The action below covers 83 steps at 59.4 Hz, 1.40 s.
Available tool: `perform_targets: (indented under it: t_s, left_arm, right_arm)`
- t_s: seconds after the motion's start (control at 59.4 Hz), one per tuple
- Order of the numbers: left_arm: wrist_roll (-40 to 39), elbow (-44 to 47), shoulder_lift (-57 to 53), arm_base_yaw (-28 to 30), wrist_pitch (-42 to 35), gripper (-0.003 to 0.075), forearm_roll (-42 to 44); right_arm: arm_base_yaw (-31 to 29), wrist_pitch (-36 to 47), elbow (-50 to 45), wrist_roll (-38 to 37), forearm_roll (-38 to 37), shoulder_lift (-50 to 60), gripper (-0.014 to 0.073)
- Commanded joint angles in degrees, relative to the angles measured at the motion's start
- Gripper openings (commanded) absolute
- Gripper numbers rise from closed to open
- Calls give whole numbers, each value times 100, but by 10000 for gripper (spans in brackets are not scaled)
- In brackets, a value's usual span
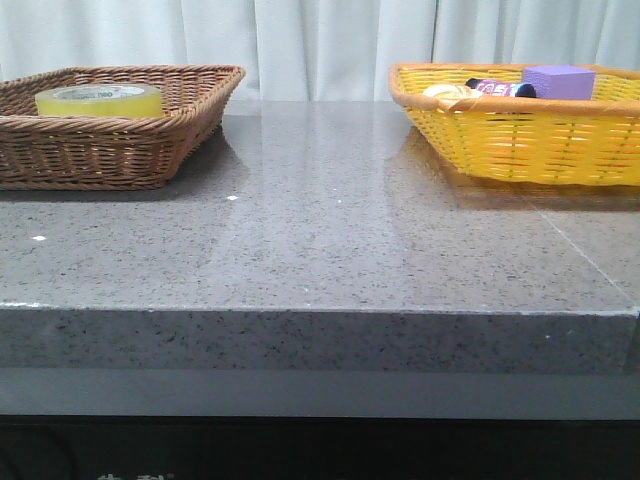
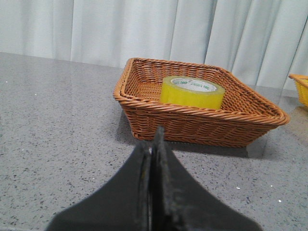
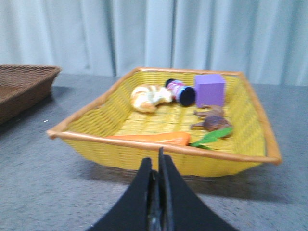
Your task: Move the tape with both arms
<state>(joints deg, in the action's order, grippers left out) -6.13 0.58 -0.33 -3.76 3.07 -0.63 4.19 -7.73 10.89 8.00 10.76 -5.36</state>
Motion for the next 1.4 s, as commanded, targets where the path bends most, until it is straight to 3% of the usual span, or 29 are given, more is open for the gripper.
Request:
perform_targets:
  t_s: [0.0, 0.219, 0.674, 0.909, 1.381]
  left_arm:
    - [-43, 211, -108, 15, -478, -20, -20]
    - [-43, 211, -108, 15, -478, -20, -20]
    - [-43, 211, -108, 15, -478, -20, -20]
    - [-43, 211, -108, 15, -478, -20, -20]
    - [-43, 211, -108, 15, -478, -20, -20]
  right_arm:
    - [-190, 773, -353, 50, 49, 339, -69]
    - [-201, 1137, -1113, 50, 62, 749, -69]
    - [-201, 1076, -1099, 29, 60, 749, -69]
    - [-201, 1463, -1099, -731, -441, 749, -69]
    - [-538, 1458, -1099, -726, -544, 749, -69]
